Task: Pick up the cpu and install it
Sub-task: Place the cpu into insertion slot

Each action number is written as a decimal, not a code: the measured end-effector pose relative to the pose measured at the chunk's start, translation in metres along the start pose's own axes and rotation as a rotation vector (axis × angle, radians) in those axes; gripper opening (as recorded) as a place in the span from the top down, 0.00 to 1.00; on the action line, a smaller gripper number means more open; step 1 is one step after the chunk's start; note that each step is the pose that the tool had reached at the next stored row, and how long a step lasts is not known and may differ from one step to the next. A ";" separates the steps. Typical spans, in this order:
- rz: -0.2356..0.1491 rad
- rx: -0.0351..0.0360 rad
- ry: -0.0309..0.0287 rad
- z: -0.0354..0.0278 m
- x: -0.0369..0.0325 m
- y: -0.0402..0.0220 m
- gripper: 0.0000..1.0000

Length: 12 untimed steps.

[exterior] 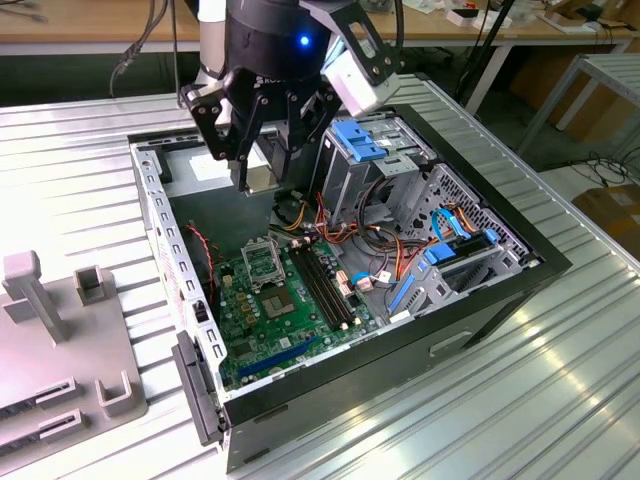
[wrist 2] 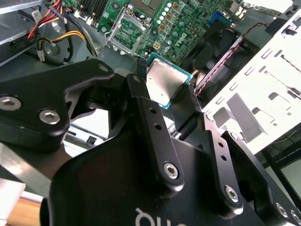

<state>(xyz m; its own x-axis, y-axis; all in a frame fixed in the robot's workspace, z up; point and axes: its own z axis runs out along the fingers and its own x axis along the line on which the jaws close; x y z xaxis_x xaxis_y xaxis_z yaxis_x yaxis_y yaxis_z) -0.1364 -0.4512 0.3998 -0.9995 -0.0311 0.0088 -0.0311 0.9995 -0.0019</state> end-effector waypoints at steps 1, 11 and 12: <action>0.000 -0.0001 0.0000 0.0011 0.0000 0.0000 0.53; 0.000 0.0000 0.0000 0.0138 -0.0001 0.0000 0.53; 0.000 0.0000 0.0000 0.0167 -0.0001 0.0000 0.53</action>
<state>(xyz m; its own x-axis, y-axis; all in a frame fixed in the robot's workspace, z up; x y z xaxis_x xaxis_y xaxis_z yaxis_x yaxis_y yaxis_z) -0.1364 -0.4513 0.3831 -0.9995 -0.0311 0.0088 -0.0311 0.9995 -0.0019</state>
